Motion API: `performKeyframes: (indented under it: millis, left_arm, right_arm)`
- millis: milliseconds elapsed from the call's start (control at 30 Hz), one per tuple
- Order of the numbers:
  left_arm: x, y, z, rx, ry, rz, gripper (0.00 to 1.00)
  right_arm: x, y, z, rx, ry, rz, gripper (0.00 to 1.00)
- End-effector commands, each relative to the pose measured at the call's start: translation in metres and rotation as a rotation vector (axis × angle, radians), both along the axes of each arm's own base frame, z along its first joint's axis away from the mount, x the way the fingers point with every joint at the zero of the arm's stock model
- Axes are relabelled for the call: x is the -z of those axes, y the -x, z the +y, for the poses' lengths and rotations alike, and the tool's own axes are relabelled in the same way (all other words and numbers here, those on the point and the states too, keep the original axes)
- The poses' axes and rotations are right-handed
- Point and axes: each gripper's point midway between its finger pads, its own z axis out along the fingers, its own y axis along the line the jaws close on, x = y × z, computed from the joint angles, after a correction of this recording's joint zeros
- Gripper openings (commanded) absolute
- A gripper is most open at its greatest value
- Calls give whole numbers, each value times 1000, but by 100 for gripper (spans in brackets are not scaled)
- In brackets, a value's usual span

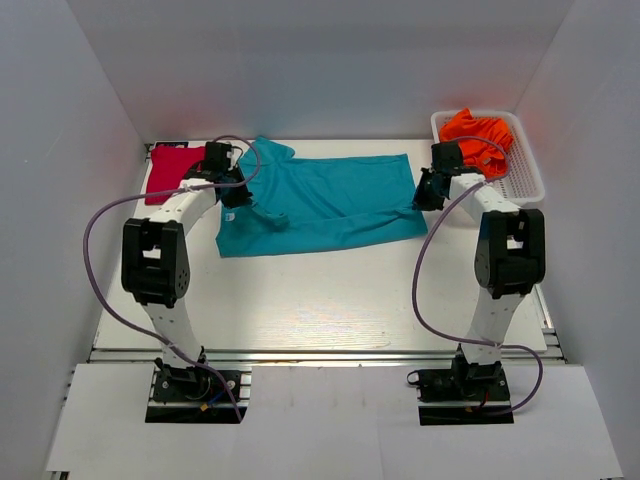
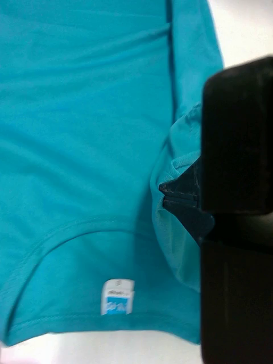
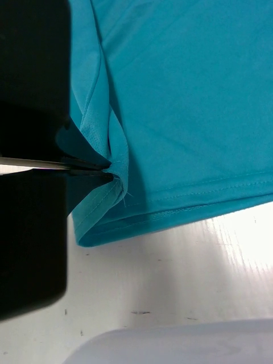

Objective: Fold and stack the t-shirts
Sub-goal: Grap the side of the flattened tshirt closest away from the robot with both arms, then fold the flattened tshirt in 1/3 of the way

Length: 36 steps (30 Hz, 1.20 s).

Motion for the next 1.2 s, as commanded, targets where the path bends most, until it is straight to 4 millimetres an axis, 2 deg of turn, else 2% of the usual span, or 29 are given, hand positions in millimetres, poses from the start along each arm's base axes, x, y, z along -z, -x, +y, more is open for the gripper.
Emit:
performKeyframes:
  millis: [0,200,233,333,400,433,467,500,533,567,600,633,667,700,733,767,800,833,867,967,1000,1067,1100,1167]
  left_arm:
    - [-21,-25,8,-15,19,-70,0]
    - [-7,-42,23,-46,47,-57,0]
    - [-1,-42,21,-40,53,-44,0]
    - [-1,-56,9,15,95,-67,0]
    - [4,-65,6,38,103,-73,0]
    - [-1,-71,5,39,104,-82,0]
    - [2,-73,5,39,103,-71,0]
    - [10,-76,13,20,94,-50,0]
    - [7,-79,15,11,84,-41,10]
    - [10,-80,17,12,69,-35,31]
    - [7,-80,17,11,68,-32,56]
    - [6,-76,16,24,68,-11,87]
    - [2,-76,21,15,69,-21,100]
    - [-5,-77,23,7,60,-35,100]
    - [-2,-70,23,7,59,-20,100]
    - [-18,-68,23,8,61,-56,100]
    - [-17,-61,24,7,61,-46,100]
    - [-24,-60,24,8,62,-67,100]
    - [-32,-60,24,9,63,-98,100]
    - [-51,-51,10,53,74,-144,100]
    - [-48,-49,8,61,82,-134,100]
    - [-56,-43,-3,107,105,-145,100]
    - [-50,-37,-8,130,129,-125,100]
    - [-49,-30,-9,144,129,-120,100]
  right_arm:
    - [-5,-11,-5,5,15,-7,0]
    - [6,-22,-11,40,15,11,0]
    - [9,-22,-12,42,18,18,0]
    - [17,-27,-14,45,11,33,0]
    - [14,-33,-13,38,11,19,0]
    - [13,-37,-12,27,13,3,12]
    - [10,-42,-10,8,14,-11,17]
    - [12,-43,-11,7,17,-5,27]
    - [5,-48,-11,-5,24,-20,42]
    - [1,-49,-10,-12,25,-32,46]
    - [-5,-51,-10,-18,30,-47,50]
    - [-9,-49,-4,-42,4,-50,52]
    - [-20,-49,0,-85,12,-81,90]
    - [-25,-47,5,-113,-2,-92,90]
    - [-22,-42,7,-143,0,-89,90]
    - [-33,-41,17,-188,-44,-120,90]
    - [-45,-39,22,-217,-59,-151,90]
    - [-36,-29,27,-239,-70,-139,90]
    - [-48,-27,38,-282,-114,-178,90]
    - [-50,-11,54,-358,-167,-190,90]
    - [-48,-8,59,-372,-170,-190,90]
    - [-44,-2,68,-408,-194,-177,90]
    - [-40,0,70,-419,-194,-171,90]
    - [-37,4,76,-434,-198,-165,90]
